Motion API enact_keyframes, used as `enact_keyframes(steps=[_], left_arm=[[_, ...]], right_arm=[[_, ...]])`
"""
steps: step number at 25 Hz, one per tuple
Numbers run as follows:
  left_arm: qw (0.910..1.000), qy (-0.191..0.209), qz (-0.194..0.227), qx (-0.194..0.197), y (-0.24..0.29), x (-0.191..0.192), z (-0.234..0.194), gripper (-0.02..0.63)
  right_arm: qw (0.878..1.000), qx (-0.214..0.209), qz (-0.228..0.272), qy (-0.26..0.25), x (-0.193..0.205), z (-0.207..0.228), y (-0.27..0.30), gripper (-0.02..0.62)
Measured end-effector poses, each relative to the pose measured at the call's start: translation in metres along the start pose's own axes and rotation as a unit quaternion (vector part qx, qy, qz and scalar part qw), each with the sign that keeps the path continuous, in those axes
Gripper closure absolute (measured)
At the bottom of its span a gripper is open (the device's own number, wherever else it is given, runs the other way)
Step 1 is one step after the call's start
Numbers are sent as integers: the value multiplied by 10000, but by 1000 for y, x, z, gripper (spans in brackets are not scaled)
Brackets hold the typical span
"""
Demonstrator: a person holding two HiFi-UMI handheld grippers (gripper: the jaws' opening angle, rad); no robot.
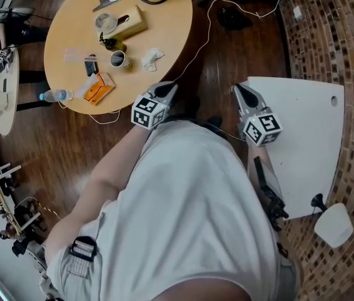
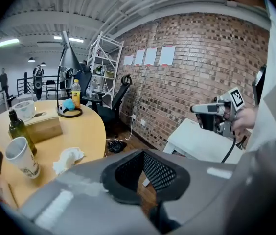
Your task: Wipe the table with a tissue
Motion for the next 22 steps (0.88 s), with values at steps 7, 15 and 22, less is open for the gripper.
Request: enact_keyframes(steps=[7, 15, 22], left_arm=[[9985, 95, -259, -476, 10, 2, -55, 600], [9951, -218, -512, -813, 32, 8, -125, 598], [9932, 57, -811, -834, 48, 5, -154, 515]], right_arm=[[9999, 105, -56, -51, -24, -2, 24, 588], [9990, 317, -305, 56, -35, -5, 46, 588], [9979, 500, -327, 235, -42, -6, 61, 588]])
Point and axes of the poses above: the fingertips, and each gripper's own axes: y forward along the fingers, z to its right, x out of its underside, the point moved 8 cm from there along -y, backward along the fingers, and after that the axes turned 15 degrees about -z, right-handed, at the moved point
